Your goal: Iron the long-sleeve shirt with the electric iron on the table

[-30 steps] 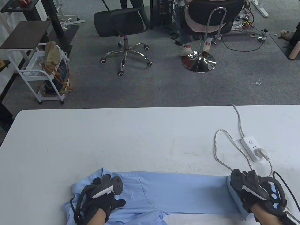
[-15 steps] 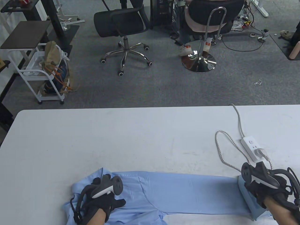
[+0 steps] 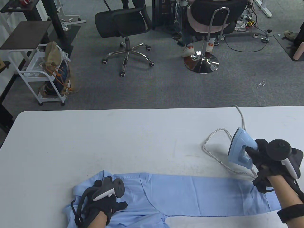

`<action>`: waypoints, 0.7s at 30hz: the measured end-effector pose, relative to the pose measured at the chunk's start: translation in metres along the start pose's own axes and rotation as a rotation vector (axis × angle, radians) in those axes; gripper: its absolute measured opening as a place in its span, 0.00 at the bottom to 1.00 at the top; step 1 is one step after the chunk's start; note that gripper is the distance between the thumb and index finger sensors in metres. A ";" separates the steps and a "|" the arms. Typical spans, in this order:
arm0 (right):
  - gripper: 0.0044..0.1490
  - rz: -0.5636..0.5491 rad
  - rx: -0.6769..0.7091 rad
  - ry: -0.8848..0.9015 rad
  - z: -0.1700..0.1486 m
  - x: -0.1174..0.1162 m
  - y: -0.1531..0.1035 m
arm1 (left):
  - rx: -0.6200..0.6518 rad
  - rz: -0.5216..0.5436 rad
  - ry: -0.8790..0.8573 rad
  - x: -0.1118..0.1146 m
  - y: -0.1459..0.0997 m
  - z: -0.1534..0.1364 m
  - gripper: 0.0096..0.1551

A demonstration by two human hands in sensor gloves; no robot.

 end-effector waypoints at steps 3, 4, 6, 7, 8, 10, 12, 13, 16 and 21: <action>0.40 -0.044 0.002 0.005 -0.002 -0.023 0.006 | 0.002 0.000 0.000 0.000 0.000 0.000 0.60; 0.40 -0.057 0.004 0.008 -0.001 -0.027 0.007 | 0.002 0.000 0.000 0.000 0.000 0.000 0.60; 0.40 -0.078 0.012 0.004 0.002 -0.035 0.011 | 0.002 0.000 0.000 0.000 0.000 0.000 0.60; 0.40 -0.080 0.001 0.026 0.002 -0.040 0.015 | 0.002 0.000 0.000 0.000 0.000 0.000 0.60; 0.40 -0.073 -0.007 0.046 0.003 -0.044 0.017 | 0.003 0.000 0.000 0.000 0.000 0.000 0.60; 0.40 -0.073 -0.009 0.064 0.002 -0.052 0.021 | 0.003 0.000 -0.001 0.000 0.000 0.000 0.60; 0.40 -0.079 0.002 0.064 0.001 -0.058 0.021 | 0.003 0.000 -0.001 0.000 0.000 0.000 0.60; 0.40 -0.070 0.009 0.060 -0.001 -0.062 0.021 | 0.003 0.000 -0.001 0.000 0.000 0.000 0.60; 0.42 -0.082 0.062 0.039 -0.001 -0.063 0.018 | 0.003 0.000 0.000 -0.001 0.000 0.000 0.60; 0.49 -0.042 0.094 0.021 -0.001 -0.054 0.012 | 0.001 0.006 0.006 -0.001 0.000 0.000 0.60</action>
Point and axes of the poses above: the tracker on the back of each hand, its own z axis roughly to the thumb side, its own y axis roughly from the wrist to the fingertips, x = y × z, the point moved 4 cm from there along y, roughly from the wrist to the fingertips, and after that the axes turned 5 degrees about -z, right-handed, at the moved point
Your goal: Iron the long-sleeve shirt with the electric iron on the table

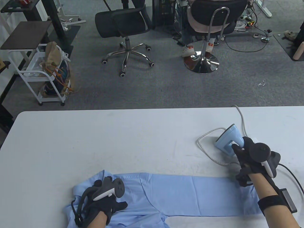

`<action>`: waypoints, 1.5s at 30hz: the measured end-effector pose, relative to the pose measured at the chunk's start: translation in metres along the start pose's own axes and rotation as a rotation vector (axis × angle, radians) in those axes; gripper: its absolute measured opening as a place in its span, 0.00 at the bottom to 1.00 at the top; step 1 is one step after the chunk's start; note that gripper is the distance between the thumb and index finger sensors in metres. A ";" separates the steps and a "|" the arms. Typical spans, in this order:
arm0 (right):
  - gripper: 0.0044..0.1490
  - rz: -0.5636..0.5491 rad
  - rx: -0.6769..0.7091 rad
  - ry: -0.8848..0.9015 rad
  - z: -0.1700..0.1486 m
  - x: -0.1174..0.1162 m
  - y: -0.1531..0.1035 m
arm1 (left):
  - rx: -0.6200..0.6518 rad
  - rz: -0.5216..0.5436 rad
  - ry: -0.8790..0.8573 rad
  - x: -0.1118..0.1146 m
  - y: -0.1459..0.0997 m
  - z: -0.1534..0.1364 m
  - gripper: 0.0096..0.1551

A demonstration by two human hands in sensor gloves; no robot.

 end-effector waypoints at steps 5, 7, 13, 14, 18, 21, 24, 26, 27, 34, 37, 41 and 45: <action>0.52 -0.080 0.016 0.064 -0.003 0.043 -0.013 | 0.009 0.035 0.001 -0.004 -0.003 0.000 0.60; 0.51 -0.132 0.021 0.171 -0.001 0.074 -0.022 | 0.037 0.102 -0.060 -0.015 -0.014 -0.003 0.59; 0.49 -0.166 0.193 0.348 0.059 0.113 -0.048 | 0.107 0.477 -0.368 -0.053 -0.076 -0.040 0.55; 0.49 -0.150 0.232 0.343 0.072 0.112 -0.052 | 0.098 0.516 -0.401 -0.055 -0.083 -0.049 0.54; 0.50 0.063 0.468 0.235 0.160 0.068 -0.088 | 0.059 0.635 -0.575 -0.050 -0.102 -0.094 0.51; 0.53 0.246 0.559 0.102 0.203 0.019 -0.113 | 0.106 0.624 -0.702 -0.041 -0.095 -0.109 0.52; 0.55 0.377 0.634 -0.110 0.230 -0.048 -0.135 | 0.128 0.371 -0.661 -0.026 -0.067 -0.101 0.56; 0.57 0.417 0.666 -0.257 0.239 -0.087 -0.144 | 0.121 0.270 -0.586 -0.021 -0.056 -0.090 0.58; 0.57 0.423 0.678 -0.320 0.243 -0.105 -0.146 | 0.130 0.259 -0.558 -0.023 -0.056 -0.085 0.58; 0.53 0.460 0.568 -0.403 0.254 -0.157 -0.135 | 0.261 0.565 -0.679 -0.051 -0.110 -0.098 0.57; 0.47 0.425 0.558 -0.522 0.249 -0.170 -0.131 | 0.257 0.753 -0.751 -0.054 -0.133 -0.115 0.55; 0.25 0.384 0.572 -0.514 0.249 -0.164 -0.131 | 0.399 1.003 -0.979 -0.051 -0.158 -0.138 0.53; 0.24 0.366 0.628 -0.611 0.236 -0.151 -0.139 | 0.394 1.031 -1.091 -0.044 -0.155 -0.150 0.53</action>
Point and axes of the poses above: the tracker on the back of each hand, its own z axis roughly to the thumb side, its own y axis roughly from the wrist to the fingertips, x = y × z, the point moved 4 cm from there along y, roughly from the wrist to the fingertips, and after that the axes turned 5 degrees about -z, right-handed, at the moved point
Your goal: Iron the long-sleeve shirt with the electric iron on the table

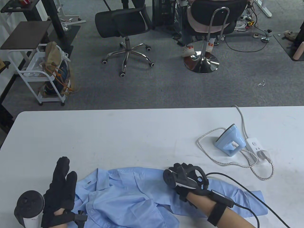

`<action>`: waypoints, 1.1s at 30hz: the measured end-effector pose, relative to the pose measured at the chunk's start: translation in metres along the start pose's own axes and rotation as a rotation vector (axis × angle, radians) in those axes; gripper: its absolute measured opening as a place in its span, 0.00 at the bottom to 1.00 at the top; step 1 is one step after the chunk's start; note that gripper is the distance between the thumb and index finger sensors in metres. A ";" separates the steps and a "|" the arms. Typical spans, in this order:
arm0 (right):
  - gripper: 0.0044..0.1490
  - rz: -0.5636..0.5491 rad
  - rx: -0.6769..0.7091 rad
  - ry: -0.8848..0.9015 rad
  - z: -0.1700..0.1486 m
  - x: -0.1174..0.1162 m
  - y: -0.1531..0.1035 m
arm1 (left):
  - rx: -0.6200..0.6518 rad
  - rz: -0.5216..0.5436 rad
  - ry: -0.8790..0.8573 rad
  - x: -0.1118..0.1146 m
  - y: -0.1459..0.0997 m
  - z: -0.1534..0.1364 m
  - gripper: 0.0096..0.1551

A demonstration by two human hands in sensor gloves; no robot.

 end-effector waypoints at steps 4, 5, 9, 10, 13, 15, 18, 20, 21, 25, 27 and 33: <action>0.24 -0.043 0.016 -0.108 -0.030 0.012 -0.050 | -0.110 -0.217 0.153 0.030 0.012 -0.017 0.53; 0.24 -0.063 0.006 -0.115 -0.043 0.018 -0.066 | -0.138 -0.272 0.204 0.040 0.014 -0.019 0.53; 0.25 -0.132 -0.098 -0.185 -0.102 0.044 -0.124 | -0.229 -0.545 0.427 0.082 0.019 -0.024 0.56; 0.25 -0.152 -0.141 -0.240 -0.122 0.049 -0.138 | -0.253 -0.615 0.471 0.092 0.018 -0.024 0.57; 0.25 -0.146 -0.259 -0.351 -0.173 0.049 -0.171 | -0.205 -0.655 0.418 0.111 0.019 -0.013 0.56; 0.25 -0.033 -0.221 -0.353 -0.189 0.033 -0.185 | -0.202 -0.672 0.463 0.123 0.018 -0.007 0.56; 0.34 0.196 -0.189 -0.249 -0.196 0.015 -0.200 | -0.239 -0.792 0.636 0.153 0.017 -0.014 0.55; 0.37 0.005 -0.186 -0.168 -0.192 0.032 -0.201 | -0.241 -0.855 0.651 0.174 0.017 -0.023 0.54; 0.37 -0.079 -0.192 -0.129 -0.189 0.042 -0.198 | -0.240 -0.876 0.628 0.184 0.017 -0.028 0.53; 0.39 -0.123 -0.108 -0.016 -0.162 0.049 -0.168 | -0.252 -0.882 0.577 0.206 0.017 -0.037 0.49; 0.40 -0.050 -0.070 0.060 -0.147 0.037 -0.147 | -0.225 -0.920 0.602 0.215 0.014 -0.036 0.54; 0.50 0.236 -0.030 -0.064 -0.119 -0.020 -0.096 | -0.214 -1.089 0.867 0.239 0.000 -0.040 0.67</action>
Point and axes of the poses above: the tracker on the back of each hand, its own z axis roughly to the thumb side, its own y axis roughly from the wrist to the fingertips, x = y × z, the point moved 4 cm from there along y, roughly from the wrist to the fingertips, and after that the axes turned 5 degrees about -z, right-handed, at the moved point
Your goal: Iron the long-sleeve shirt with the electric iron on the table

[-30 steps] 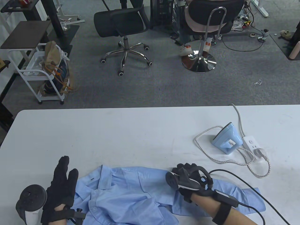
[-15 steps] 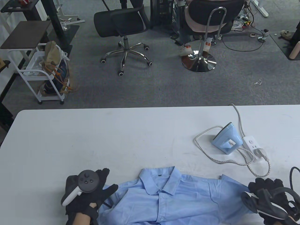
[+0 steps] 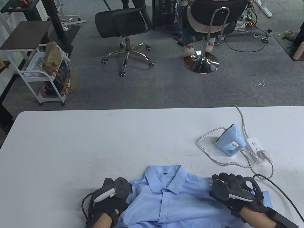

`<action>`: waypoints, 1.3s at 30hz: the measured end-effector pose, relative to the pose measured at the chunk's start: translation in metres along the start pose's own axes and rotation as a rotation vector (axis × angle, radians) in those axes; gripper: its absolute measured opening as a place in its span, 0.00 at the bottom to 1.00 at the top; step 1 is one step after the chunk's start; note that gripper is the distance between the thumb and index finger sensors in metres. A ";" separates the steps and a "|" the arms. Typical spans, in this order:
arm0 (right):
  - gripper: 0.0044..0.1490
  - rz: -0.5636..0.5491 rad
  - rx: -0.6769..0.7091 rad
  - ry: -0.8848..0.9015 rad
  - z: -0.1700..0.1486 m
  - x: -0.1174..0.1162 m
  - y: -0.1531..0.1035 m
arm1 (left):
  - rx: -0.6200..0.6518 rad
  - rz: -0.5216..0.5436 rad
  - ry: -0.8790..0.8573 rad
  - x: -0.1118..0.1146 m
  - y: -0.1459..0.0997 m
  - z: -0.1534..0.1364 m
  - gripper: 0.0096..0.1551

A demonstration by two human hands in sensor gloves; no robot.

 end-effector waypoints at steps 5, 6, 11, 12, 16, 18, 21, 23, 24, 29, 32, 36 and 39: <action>0.30 -0.041 -0.026 0.057 -0.004 -0.008 0.003 | -0.028 0.054 0.087 -0.007 -0.002 0.000 0.56; 0.29 -0.051 -0.009 0.023 -0.005 -0.006 0.000 | -0.028 0.072 0.083 -0.010 -0.004 -0.004 0.51; 0.28 -0.333 -0.067 -0.023 -0.021 0.041 -0.032 | -0.008 0.178 0.015 -0.018 -0.010 -0.019 0.35; 0.28 -0.404 -0.090 -0.050 -0.025 0.052 -0.038 | -0.014 0.182 0.000 -0.018 -0.010 -0.021 0.37; 0.28 -0.831 -0.215 -0.153 -0.049 0.102 -0.070 | -0.026 0.228 -0.098 -0.015 -0.011 -0.036 0.46; 0.28 -0.910 -0.234 -0.205 -0.056 0.110 -0.081 | -0.049 0.248 -0.124 -0.011 -0.013 -0.043 0.52; 0.28 -0.962 -0.227 -0.221 -0.067 0.107 -0.097 | -0.050 0.262 -0.119 -0.004 -0.017 -0.055 0.52; 0.28 -0.947 -0.211 -0.200 -0.069 0.099 -0.100 | -0.039 0.329 -0.142 -0.005 -0.018 -0.056 0.43; 0.28 -0.943 -0.210 -0.213 -0.069 0.094 -0.102 | -0.045 0.359 -0.107 -0.008 -0.019 -0.054 0.35; 0.28 -0.949 -0.219 -0.167 -0.075 0.090 -0.105 | -0.048 0.386 0.039 -0.020 -0.019 -0.042 0.25; 0.28 -0.999 -0.230 -0.146 -0.079 0.108 -0.114 | -0.098 0.538 0.231 -0.039 -0.037 -0.035 0.24; 0.28 -1.114 -0.242 -0.089 -0.078 0.133 -0.145 | -0.135 0.990 0.224 -0.074 -0.106 -0.037 0.25; 0.28 -1.065 -0.193 -0.094 -0.071 0.121 -0.150 | -0.163 0.939 0.074 -0.069 -0.118 -0.061 0.25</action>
Point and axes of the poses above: the tracker on the back of each hand, its own z axis roughly to the thumb side, its own y axis roughly from the wrist to the fingertips, x = y × z, the point moved 4 cm from there along y, roughly from the wrist to the fingertips, and after that the axes turned 5 degrees about -z, right-handed, at the moved point
